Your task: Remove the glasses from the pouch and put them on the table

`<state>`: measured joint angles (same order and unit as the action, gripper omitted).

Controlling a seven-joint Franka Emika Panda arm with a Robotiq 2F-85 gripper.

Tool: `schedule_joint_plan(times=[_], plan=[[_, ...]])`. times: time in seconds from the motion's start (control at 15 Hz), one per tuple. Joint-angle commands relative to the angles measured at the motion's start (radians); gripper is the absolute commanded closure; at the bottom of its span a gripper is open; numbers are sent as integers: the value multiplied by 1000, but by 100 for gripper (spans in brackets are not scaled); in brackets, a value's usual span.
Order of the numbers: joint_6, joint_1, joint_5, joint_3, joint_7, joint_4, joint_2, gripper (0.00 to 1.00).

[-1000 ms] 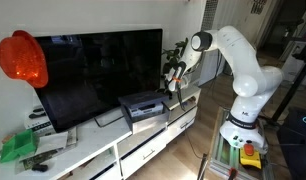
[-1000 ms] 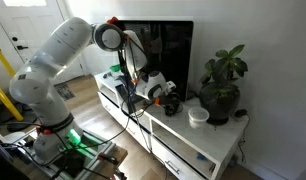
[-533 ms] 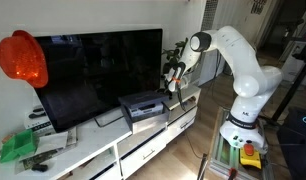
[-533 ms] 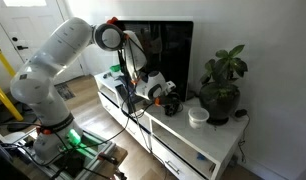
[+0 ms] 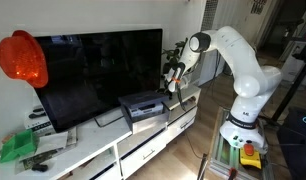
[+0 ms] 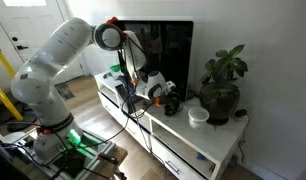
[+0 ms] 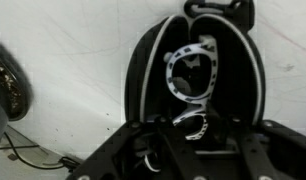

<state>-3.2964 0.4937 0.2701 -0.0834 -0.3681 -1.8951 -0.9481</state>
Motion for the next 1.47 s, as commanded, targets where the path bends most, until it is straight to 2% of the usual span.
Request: schedule_joint_plan(times=[0.0, 0.2, 0.47, 0.73, 1.4], plan=[[-6, -13, 15, -19, 14, 27, -27, 53], [-5, -13, 14, -20, 15, 29, -28, 51], [-2, -8, 14, -16, 16, 30, -27, 56], [-1, 1, 14, -9, 17, 30, -22, 53], [3, 21, 20, 14, 14, 21, -8, 53]])
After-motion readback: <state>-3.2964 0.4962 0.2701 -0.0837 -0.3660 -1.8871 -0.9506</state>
